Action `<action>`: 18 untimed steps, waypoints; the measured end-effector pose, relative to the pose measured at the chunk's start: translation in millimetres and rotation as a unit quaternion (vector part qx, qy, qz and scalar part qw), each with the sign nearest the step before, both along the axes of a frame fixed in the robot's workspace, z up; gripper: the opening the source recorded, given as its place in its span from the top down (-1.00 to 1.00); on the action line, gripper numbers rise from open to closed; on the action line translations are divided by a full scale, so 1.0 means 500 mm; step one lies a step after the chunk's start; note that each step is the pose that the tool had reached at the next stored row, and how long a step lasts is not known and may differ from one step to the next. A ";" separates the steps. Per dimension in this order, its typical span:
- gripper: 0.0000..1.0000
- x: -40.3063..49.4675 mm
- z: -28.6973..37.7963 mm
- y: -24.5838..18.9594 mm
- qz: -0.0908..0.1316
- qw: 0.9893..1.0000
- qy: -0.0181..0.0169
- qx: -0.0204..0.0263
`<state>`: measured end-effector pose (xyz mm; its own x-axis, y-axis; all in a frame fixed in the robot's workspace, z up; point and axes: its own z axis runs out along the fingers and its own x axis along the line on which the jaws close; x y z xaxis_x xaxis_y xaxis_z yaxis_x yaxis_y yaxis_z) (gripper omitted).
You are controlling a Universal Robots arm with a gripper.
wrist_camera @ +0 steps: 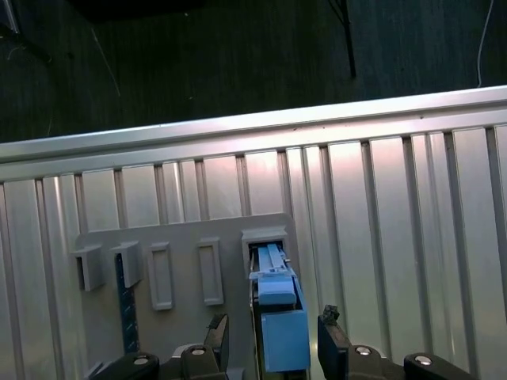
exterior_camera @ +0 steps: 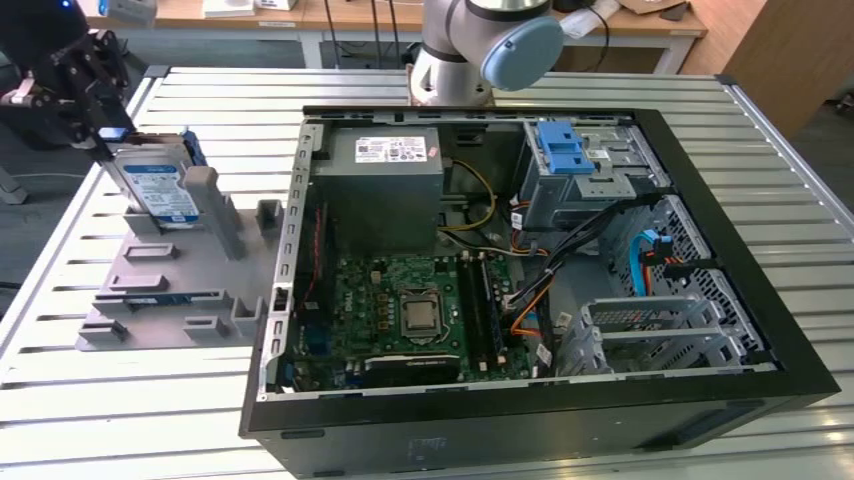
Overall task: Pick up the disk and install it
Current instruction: 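Pick up the disk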
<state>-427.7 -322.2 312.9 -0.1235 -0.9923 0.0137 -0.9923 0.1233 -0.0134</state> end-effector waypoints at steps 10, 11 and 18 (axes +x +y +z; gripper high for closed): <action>-0.13 -0.005 -0.019 0.0053 0.000 1.000 0.000 0.000; -0.13 -0.005 -0.021 0.0057 0.000 1.000 0.000 0.000; -0.13 -0.007 -0.030 0.0065 0.008 1.000 0.000 0.000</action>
<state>-431.3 -318.9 298.1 -0.1066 -0.9942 0.0139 -0.9942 0.1064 -0.0132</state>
